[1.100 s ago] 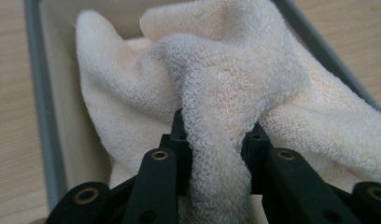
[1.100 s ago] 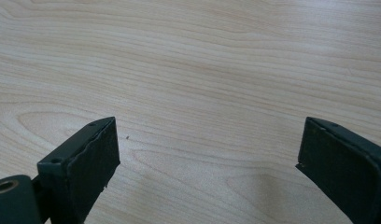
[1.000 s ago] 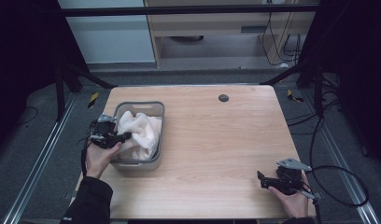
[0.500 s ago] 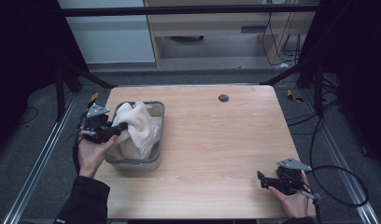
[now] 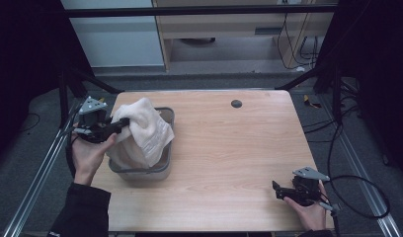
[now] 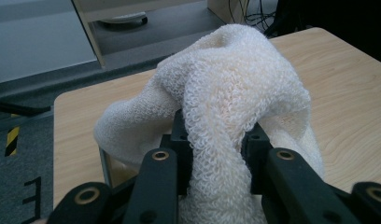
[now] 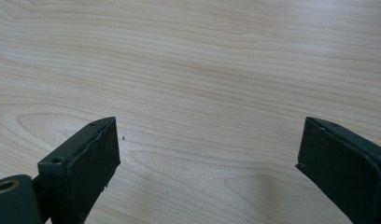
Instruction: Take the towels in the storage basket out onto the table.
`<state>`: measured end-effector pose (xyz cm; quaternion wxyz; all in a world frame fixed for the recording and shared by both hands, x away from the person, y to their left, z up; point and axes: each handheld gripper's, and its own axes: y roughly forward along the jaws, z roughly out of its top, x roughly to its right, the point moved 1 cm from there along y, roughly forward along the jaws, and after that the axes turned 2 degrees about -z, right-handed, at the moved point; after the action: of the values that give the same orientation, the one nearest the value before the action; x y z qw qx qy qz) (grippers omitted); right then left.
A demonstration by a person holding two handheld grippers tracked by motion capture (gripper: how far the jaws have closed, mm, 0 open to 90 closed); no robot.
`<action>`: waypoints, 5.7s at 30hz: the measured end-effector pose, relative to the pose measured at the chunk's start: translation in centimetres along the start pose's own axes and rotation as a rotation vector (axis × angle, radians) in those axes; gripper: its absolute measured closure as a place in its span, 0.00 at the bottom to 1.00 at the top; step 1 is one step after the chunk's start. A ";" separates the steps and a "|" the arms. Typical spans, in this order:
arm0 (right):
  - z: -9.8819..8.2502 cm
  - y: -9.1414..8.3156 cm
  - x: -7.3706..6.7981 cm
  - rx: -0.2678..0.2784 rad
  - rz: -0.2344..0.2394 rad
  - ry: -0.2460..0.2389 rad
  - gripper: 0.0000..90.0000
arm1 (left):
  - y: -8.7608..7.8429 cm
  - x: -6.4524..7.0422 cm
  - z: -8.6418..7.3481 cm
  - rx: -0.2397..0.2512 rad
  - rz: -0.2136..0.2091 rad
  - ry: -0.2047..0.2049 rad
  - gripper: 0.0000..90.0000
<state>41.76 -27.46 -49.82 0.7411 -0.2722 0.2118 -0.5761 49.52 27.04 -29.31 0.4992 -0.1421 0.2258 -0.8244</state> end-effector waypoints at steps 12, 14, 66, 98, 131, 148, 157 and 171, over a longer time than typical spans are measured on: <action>0.0 0.0 0.0 -0.001 0.001 0.002 0.06 | -1.4 0.3 2.8 0.041 0.005 0.020 0.80; 0.0 0.0 0.0 -0.001 0.003 0.002 0.06 | -1.8 0.7 3.5 0.052 0.002 0.027 0.80; 0.1 0.0 0.0 0.001 0.010 0.004 0.06 | -0.8 12.3 9.5 0.070 -0.190 0.222 0.80; -0.1 0.2 0.3 -0.014 -0.006 -0.031 0.07 | 7.1 18.2 7.8 -0.021 -0.299 0.250 0.80; -0.2 0.3 0.3 -0.029 -0.014 -0.044 0.08 | 13.9 19.5 1.7 -0.152 -0.362 0.232 0.76; -0.2 0.3 0.3 -0.037 -0.015 -0.033 0.07 | 16.0 20.5 -1.9 -0.255 -0.391 0.240 0.64; -0.2 0.3 0.3 -0.044 -0.013 -0.030 0.07 | 15.9 20.3 -3.7 -0.291 -0.410 0.237 0.45; -0.5 0.5 0.9 -0.044 -0.023 -0.001 0.07 | 13.9 19.6 -5.3 -0.284 -0.420 0.254 0.26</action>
<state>42.02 -28.31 -50.53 0.7283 -0.2910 0.2206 -0.5798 48.62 5.36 -40.78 0.2603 -0.1497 0.3653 -0.8811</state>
